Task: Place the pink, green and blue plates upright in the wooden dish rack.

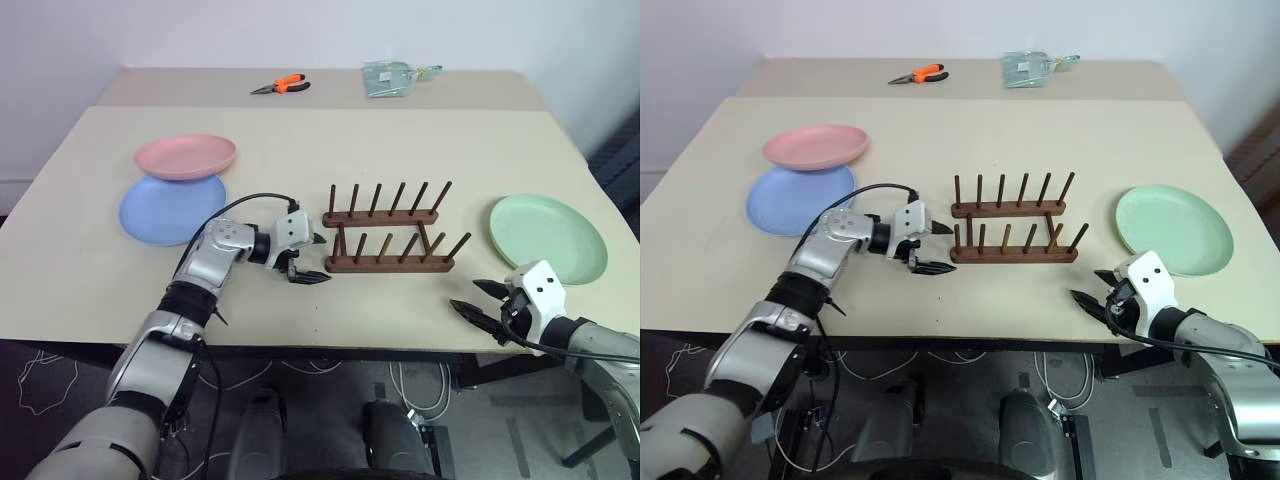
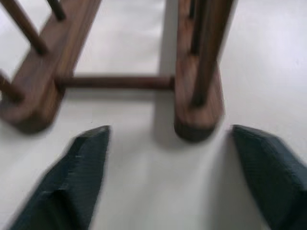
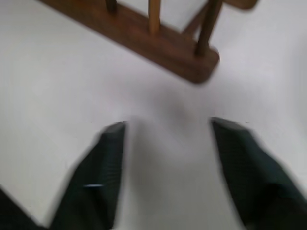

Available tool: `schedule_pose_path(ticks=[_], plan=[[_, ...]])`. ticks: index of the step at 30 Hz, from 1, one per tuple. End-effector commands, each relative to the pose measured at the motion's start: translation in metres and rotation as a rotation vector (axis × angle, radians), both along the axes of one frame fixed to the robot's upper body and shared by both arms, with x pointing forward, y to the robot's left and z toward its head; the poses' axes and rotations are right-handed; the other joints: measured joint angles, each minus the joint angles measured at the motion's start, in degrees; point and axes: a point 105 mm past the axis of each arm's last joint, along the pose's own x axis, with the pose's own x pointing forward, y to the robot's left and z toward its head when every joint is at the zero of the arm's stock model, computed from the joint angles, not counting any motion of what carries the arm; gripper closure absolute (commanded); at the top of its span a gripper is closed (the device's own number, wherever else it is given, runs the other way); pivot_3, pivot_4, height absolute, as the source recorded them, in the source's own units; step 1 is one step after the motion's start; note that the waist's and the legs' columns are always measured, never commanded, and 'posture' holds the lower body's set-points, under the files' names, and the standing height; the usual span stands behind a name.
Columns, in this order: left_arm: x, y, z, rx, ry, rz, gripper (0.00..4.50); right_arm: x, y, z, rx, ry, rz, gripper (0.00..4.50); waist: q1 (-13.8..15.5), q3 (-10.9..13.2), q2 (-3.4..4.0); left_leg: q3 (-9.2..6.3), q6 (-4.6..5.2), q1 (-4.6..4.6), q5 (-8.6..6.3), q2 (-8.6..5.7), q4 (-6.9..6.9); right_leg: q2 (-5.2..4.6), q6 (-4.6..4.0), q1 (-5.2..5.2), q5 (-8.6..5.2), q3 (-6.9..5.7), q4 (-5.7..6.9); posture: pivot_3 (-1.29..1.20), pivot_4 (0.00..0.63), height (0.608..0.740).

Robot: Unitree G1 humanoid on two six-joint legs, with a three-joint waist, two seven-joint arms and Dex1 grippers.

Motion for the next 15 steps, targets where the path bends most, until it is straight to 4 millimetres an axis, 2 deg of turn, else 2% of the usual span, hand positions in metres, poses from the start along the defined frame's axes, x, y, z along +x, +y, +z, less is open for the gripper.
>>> schedule_pose_path(ticks=[1, 2, 6, 7, 9, 11, 13, 15], plan=[[-0.030, -0.007, 0.006, -0.054, 0.127, -0.066, 2.61, 0.000, 0.004, 0.002, -0.008, -0.015, 0.022, 3.87, -0.2, 0.0, 0.03, 0.00, 0.00, 0.00, 0.00, 0.00, 0.00, 0.00, 0.00, 0.00, 0.00, 0.00, 0.00, 0.00, 0.150, 0.740], [-0.034, -0.017, 0.006, -0.077, 0.119, -0.061, 3.14, 0.001, 0.005, 0.000, -0.010, -0.013, 0.025, 4.40, -0.1, 0.0, 0.04, 0.00, 0.00, 0.00, 0.00, 0.00, 0.02, 0.00, 0.00, 0.02, 0.00, 0.00, 0.00, 0.00, 0.150, 0.740], [-0.040, -0.042, -0.001, -0.105, 0.129, -0.008, 3.17, 0.011, 0.008, -0.009, -0.056, -0.025, 0.018, 4.46, 0.9, 0.0, 0.01, -0.03, 0.02, -0.05, 0.00, -0.03, 0.23, 0.00, -0.05, 0.10, 0.01, 0.00, -0.05, 0.00, 0.150, 0.740], [-0.039, -0.047, -0.007, -0.084, 0.121, 0.019, 3.17, 0.015, 0.009, -0.011, -0.066, -0.027, 0.017, 4.46, 0.9, 0.0, 0.01, -0.03, 0.02, -0.05, 0.00, -0.03, 0.26, 0.00, -0.07, 0.10, 0.02, 0.00, -0.05, 0.00, 0.150, 0.740], [-0.026, -0.056, -0.021, -0.025, 0.012, 0.103, 3.17, 0.028, 0.012, -0.017, -0.113, -0.052, -0.001, 4.46, 1.0, -0.1, -0.02, -0.03, 0.02, -0.03, 0.00, -0.03, 0.25, 0.00, -0.07, 0.10, 0.02, 0.00, -0.04, 0.00, 0.150, 0.740], [-0.002, -0.054, -0.031, 0.014, -0.044, 0.275, 3.17, 0.046, 0.011, -0.021, -0.168, -0.088, -0.044, 4.46, 1.0, -0.2, -0.15, -0.03, 0.02, 0.05, 0.00, -0.03, 0.27, 0.00, -0.09, 0.20, 0.04, 0.00, -0.06, 0.00, 0.150, 0.740], [0.020, -0.048, -0.029, 0.009, -0.106, 0.416, 3.17, 0.066, 0.012, -0.021, -0.183, -0.132, -0.093, 4.46, 1.0, -0.3, -0.24, -0.06, 0.02, 0.21, -0.01, -0.03, 0.45, 0.00, -0.13, 0.15, 0.08, -0.02, -0.07, 0.00, 0.150, 0.740], [0.034, -0.045, -0.025, -0.008, -0.152, 0.496, 3.17, 0.084, 0.013, -0.017, -0.174, -0.171, -0.147, 4.46, 0.5, -0.4, -0.35, -0.07, 0.03, 0.25, -0.03, -0.02, 0.65, 0.00, -0.24, 0.23, 0.16, -0.03, -0.08, 0.00, 0.150, 0.740]])
